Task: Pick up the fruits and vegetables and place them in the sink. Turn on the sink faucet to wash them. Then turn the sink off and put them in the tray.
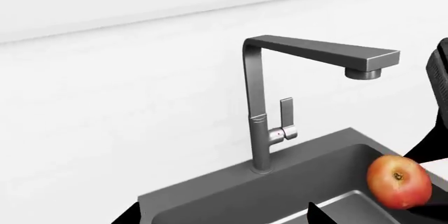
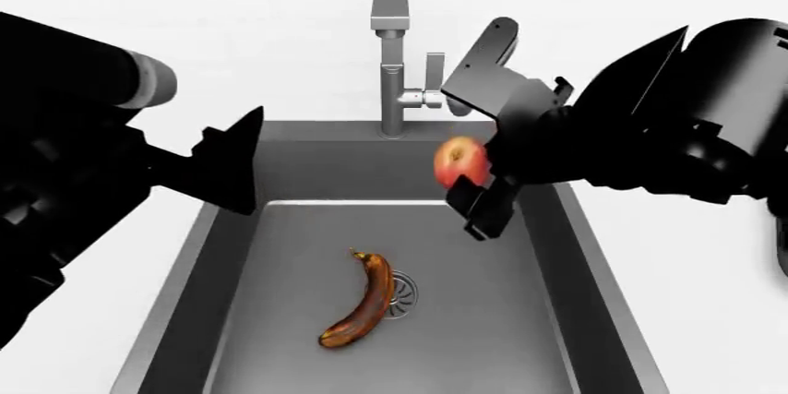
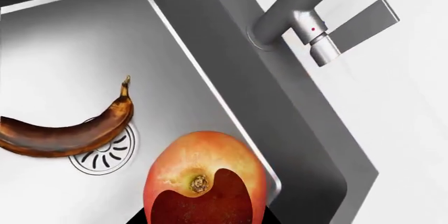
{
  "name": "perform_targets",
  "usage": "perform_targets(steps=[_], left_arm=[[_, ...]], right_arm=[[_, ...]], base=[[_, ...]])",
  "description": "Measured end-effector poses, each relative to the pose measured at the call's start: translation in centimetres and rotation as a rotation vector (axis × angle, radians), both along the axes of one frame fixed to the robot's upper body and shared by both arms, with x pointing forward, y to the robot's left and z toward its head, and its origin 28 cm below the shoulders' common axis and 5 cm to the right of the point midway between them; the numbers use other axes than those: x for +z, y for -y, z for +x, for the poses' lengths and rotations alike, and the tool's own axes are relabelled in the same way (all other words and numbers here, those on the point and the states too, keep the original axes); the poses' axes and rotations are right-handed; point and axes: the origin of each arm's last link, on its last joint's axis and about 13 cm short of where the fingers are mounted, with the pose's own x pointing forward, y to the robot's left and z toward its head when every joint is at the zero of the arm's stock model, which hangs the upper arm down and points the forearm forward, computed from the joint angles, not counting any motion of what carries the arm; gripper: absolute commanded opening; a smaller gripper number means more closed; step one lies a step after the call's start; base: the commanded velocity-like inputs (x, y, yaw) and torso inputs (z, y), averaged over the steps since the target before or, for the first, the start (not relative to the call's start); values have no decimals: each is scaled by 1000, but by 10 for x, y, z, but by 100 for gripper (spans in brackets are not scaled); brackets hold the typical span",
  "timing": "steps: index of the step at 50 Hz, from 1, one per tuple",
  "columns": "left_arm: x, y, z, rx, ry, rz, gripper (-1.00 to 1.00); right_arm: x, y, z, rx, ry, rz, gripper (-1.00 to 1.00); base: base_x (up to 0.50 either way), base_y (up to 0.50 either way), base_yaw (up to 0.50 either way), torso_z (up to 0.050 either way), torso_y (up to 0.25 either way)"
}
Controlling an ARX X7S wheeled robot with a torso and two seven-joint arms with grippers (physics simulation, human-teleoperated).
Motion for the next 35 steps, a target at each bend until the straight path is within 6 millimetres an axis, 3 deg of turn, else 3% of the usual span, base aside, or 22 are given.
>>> perform_targets(steps=[10, 35], left_arm=[[1, 0, -1, -4, 6, -5, 100], [1, 7, 1, -20, 0, -21, 100]], right_arm=[[-7, -4, 6, 2, -16, -39, -100], [-42, -29, 47, 107, -190, -152, -100]], base=[[0, 0, 0, 0, 0], [0, 0, 0, 0, 0]])
